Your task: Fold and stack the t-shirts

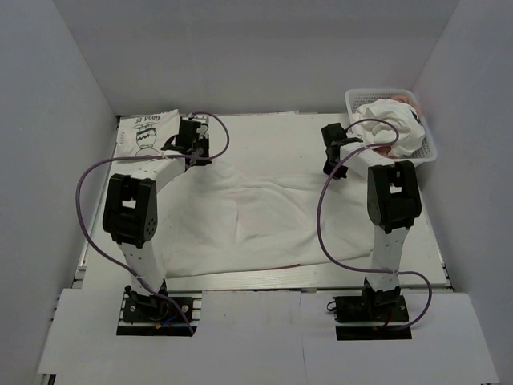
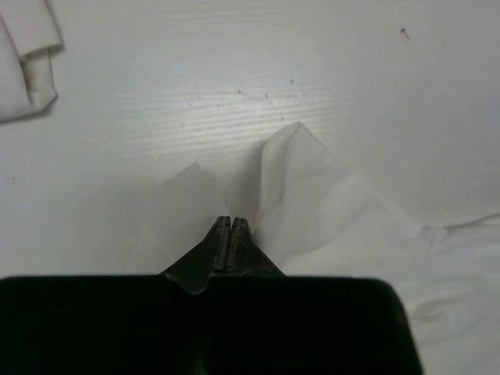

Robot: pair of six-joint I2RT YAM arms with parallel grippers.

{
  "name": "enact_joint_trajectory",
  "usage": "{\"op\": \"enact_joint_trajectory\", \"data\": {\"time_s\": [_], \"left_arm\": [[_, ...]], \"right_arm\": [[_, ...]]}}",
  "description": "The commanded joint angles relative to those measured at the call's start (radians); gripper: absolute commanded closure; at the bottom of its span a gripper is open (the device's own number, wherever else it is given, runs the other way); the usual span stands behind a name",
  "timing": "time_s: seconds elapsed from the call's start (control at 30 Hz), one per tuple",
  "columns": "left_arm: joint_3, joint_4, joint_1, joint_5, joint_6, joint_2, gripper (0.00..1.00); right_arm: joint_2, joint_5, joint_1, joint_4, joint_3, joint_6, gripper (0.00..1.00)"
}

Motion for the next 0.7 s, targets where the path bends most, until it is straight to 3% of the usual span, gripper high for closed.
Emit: {"op": "enact_joint_trajectory", "data": {"time_s": [0.0, 0.23, 0.47, 0.67], "left_arm": [[-0.092, 0.027, -0.002, 0.044, -0.040, -0.183, 1.00], [-0.344, 0.027, -0.022, 0.107, -0.163, -0.418, 1.00], [-0.626, 0.015, -0.065, 0.188, -0.313, -0.755, 1.00], [-0.801, -0.122, -0.088, 0.234, -0.461, -1.049, 1.00]], "right_arm": [[-0.096, 0.014, 0.010, 0.017, -0.013, -0.033, 1.00], [-0.278, 0.008, 0.049, 0.081, -0.184, -0.050, 1.00], [-0.502, -0.006, 0.052, 0.121, -0.373, -0.053, 1.00], [-0.685, 0.000, 0.047, 0.145, -0.571, -0.048, 1.00]]}}
